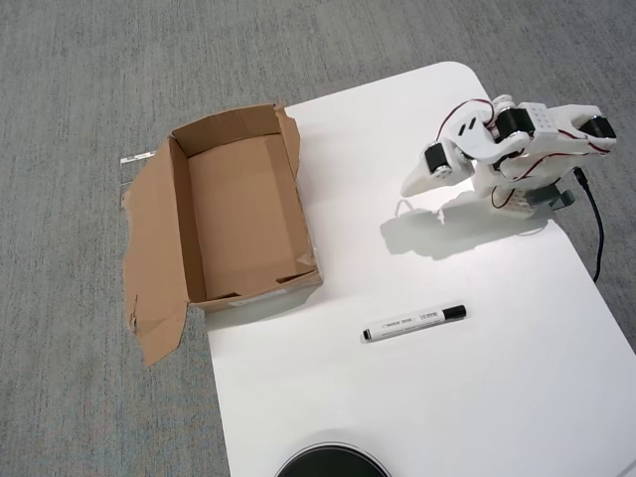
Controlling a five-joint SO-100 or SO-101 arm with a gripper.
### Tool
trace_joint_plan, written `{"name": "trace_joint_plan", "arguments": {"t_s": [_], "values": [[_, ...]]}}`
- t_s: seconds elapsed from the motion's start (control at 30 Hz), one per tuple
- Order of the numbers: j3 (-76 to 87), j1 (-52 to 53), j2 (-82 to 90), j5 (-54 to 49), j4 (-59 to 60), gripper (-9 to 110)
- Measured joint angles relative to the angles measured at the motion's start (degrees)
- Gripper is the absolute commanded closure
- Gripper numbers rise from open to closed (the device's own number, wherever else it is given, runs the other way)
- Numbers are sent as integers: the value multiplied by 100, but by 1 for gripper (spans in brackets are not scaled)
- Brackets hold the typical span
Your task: Grasp a pen and put it in the box.
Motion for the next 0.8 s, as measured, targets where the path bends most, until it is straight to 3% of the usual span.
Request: {"name": "trace_joint_plan", "arguments": {"t_s": [0.8], "values": [[-3138, 9, -3718, 0, 0, 101]]}}
